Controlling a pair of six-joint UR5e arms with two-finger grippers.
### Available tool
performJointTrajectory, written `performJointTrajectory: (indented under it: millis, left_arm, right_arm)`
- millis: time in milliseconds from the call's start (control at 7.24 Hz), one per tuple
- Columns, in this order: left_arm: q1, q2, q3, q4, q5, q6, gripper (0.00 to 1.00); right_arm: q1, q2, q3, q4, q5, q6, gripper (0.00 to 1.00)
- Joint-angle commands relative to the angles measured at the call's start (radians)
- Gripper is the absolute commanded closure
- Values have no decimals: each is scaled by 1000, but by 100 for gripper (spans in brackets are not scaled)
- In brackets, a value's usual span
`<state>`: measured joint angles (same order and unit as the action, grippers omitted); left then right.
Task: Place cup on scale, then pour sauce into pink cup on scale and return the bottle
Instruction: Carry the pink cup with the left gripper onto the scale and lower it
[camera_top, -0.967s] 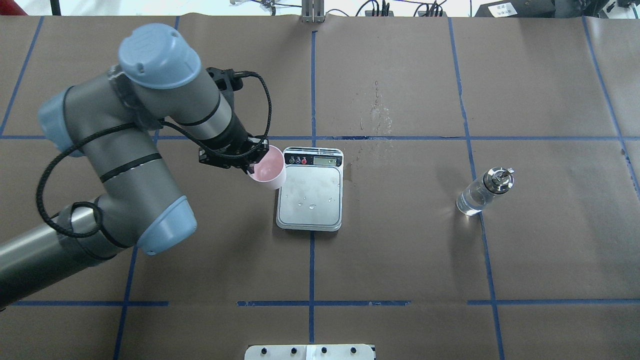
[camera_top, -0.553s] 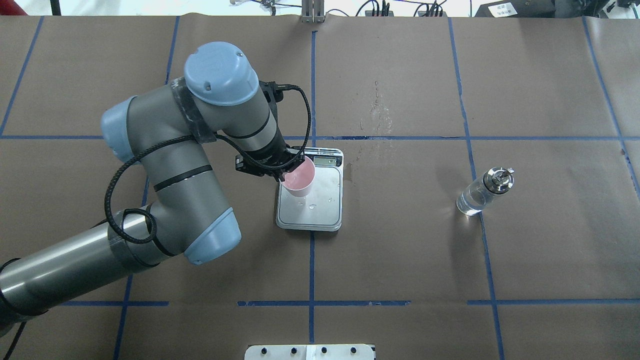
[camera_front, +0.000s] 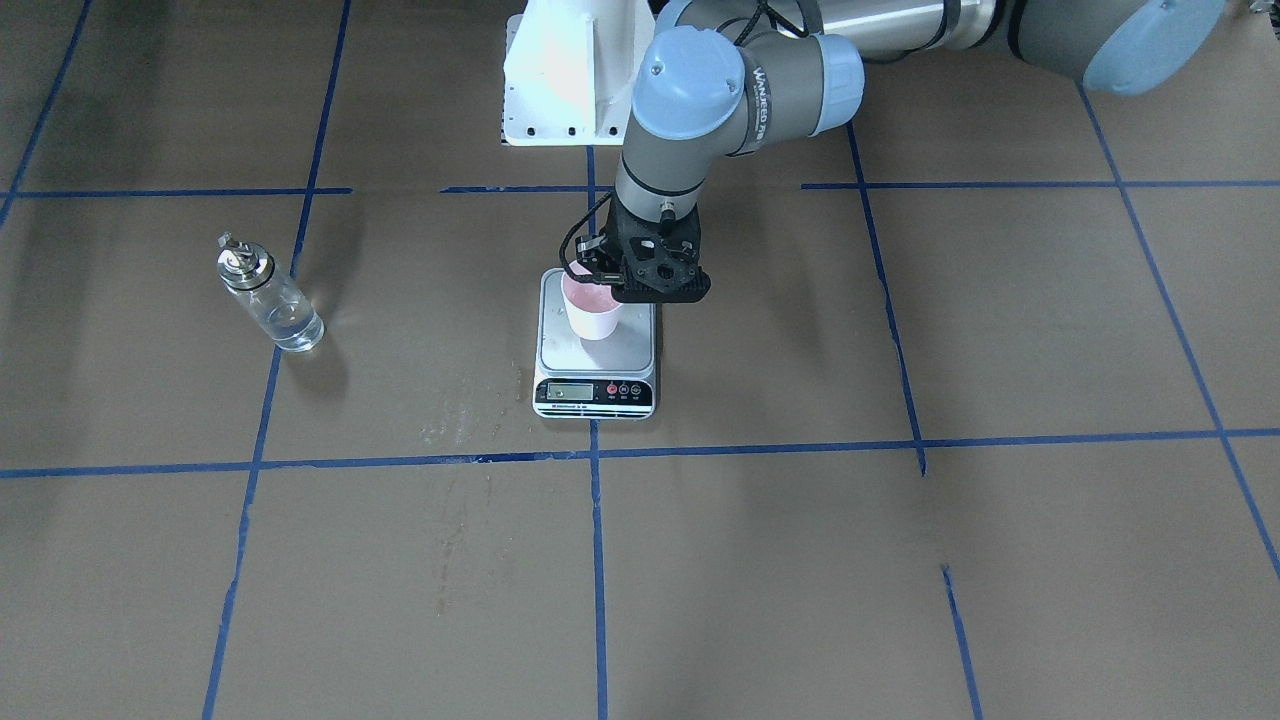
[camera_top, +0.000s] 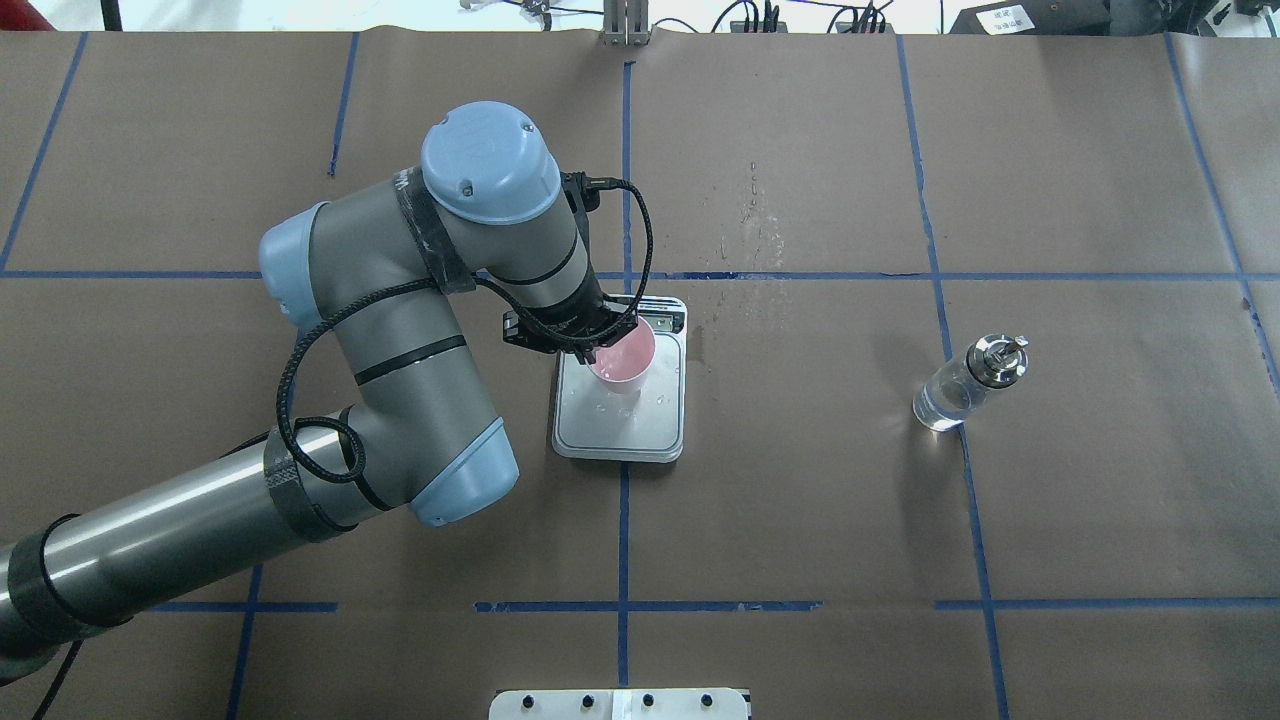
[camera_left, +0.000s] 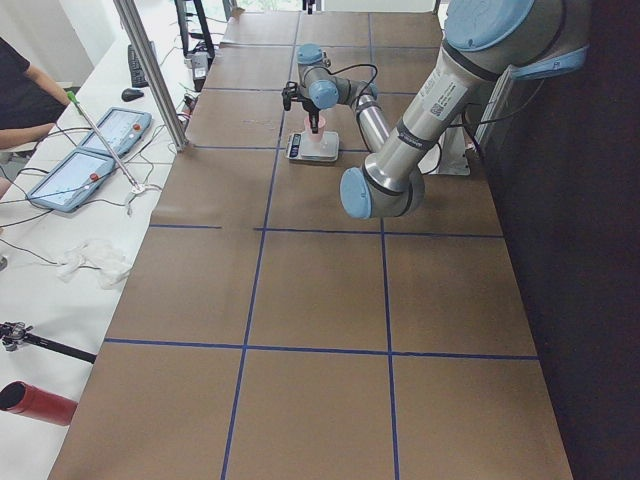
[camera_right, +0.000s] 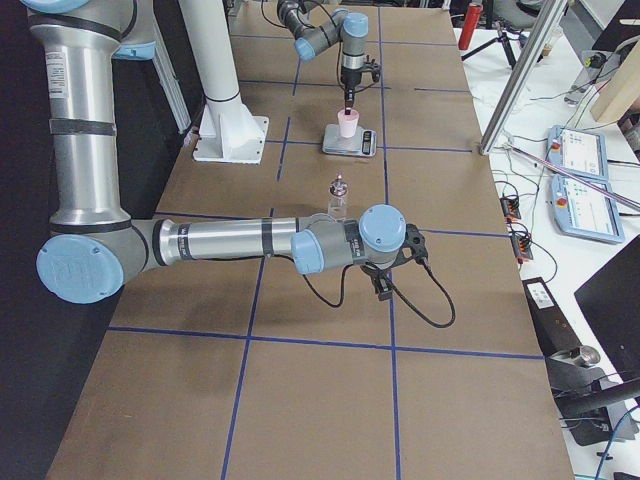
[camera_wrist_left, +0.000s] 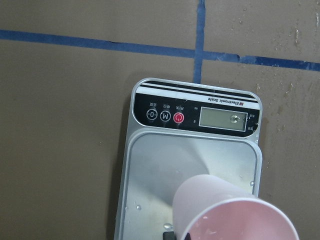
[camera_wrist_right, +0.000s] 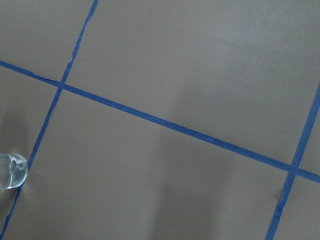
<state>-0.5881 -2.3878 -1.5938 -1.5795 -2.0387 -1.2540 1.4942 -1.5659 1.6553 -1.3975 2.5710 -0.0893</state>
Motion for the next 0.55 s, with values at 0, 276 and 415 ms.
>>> performJointTrajectory:
  millis: [0,276,415]
  left_arm:
    - [1,-2,15,-17,2,1,97]
    - [5,1,15,-22,0,2,73]
    - [16,10,15,-37,0,2,63]
  right_arm:
    - [0,0,0,0,1,-1,0]
    - [-2,1,1,2,0,-1,0]
    - [-5,1,3,2,0,-1,0]
